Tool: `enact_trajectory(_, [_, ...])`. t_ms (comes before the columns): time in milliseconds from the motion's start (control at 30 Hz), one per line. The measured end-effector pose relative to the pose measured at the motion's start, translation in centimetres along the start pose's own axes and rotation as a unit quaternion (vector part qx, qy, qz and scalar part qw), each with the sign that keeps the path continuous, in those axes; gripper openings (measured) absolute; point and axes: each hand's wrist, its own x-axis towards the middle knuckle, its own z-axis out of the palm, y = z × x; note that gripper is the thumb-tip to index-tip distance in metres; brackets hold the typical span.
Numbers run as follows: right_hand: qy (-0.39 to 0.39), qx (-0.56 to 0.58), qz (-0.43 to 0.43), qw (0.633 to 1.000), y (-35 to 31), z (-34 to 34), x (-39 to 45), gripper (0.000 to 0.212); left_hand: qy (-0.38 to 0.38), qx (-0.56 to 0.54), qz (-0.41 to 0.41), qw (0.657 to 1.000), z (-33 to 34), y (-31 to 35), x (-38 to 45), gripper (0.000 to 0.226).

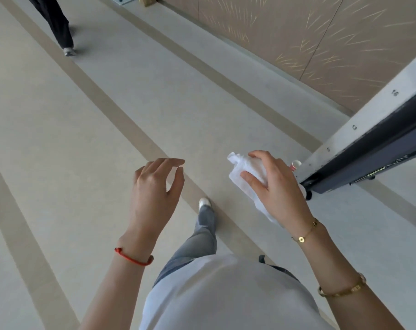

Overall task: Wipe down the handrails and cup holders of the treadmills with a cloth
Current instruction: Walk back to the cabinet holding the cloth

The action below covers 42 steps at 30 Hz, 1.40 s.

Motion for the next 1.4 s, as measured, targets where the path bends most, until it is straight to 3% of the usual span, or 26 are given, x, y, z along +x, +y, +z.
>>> enact_trajectory(633, [0.005,0.029,-0.024,0.999,7.0,-3.1,38.5,0.038,0.02,0.01,0.0,1.0,9.7,-1.3,37.1,0.018])
enact_trajectory(967, [-0.011,0.026,-0.039,0.999,15.2,-6.6,58.7,0.04,0.052,0.006,-0.008,0.999,19.5,-0.1,55.2,0.018])
enact_trajectory(1400, [-0.087,0.0,-0.119,0.989,22.7,-12.2,86.5,0.037,0.129,0.016,-0.085,0.988,29.4,3.2,78.4,0.019])
